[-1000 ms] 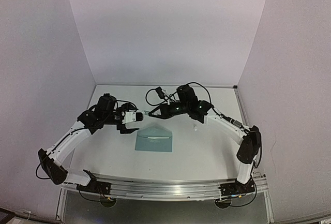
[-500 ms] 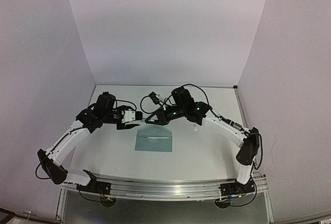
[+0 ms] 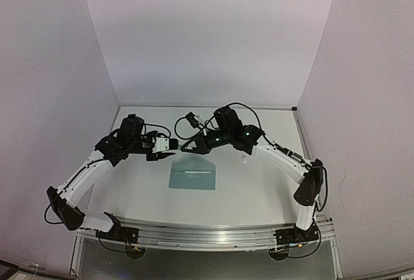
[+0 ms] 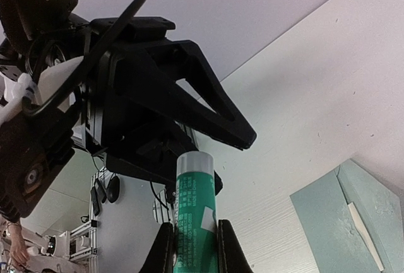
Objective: Place the letter into the envelope and seal it
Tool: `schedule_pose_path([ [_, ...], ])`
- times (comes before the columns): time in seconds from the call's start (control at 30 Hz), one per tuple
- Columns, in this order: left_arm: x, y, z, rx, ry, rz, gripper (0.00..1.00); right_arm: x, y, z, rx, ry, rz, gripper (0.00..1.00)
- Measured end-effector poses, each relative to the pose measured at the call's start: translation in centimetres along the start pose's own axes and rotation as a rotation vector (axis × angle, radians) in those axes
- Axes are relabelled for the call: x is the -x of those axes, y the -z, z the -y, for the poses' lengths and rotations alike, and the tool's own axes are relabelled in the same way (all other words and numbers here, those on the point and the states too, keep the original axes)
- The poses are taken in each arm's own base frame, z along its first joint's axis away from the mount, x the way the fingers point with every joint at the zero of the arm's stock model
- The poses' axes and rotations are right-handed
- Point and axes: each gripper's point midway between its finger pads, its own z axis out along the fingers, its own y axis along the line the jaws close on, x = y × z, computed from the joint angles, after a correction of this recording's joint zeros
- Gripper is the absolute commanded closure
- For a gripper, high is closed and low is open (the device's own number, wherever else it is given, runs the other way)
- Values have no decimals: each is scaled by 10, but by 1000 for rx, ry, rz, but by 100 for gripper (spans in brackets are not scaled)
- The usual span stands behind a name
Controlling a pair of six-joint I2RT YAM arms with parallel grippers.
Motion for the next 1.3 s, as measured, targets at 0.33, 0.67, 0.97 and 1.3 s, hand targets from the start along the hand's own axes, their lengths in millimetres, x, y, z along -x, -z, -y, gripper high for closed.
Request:
schedule_pose_path([
  [0.33, 2, 0, 1, -8, -5, 14, 65, -6, -6, 5, -13, -19, -23, 100],
  [0.67, 3, 0, 2, -14, -13, 18, 99, -5, -5, 7, -31, -21, -21, 100],
  [0.97, -4, -5, -3, 40, -82, 8, 100, 0, -8, 15, -66, -74, -7, 100],
  [1.3, -56, -41, -46, 489, -636, -118, 100, 10, -32, 78, -170, -472, 65, 100],
])
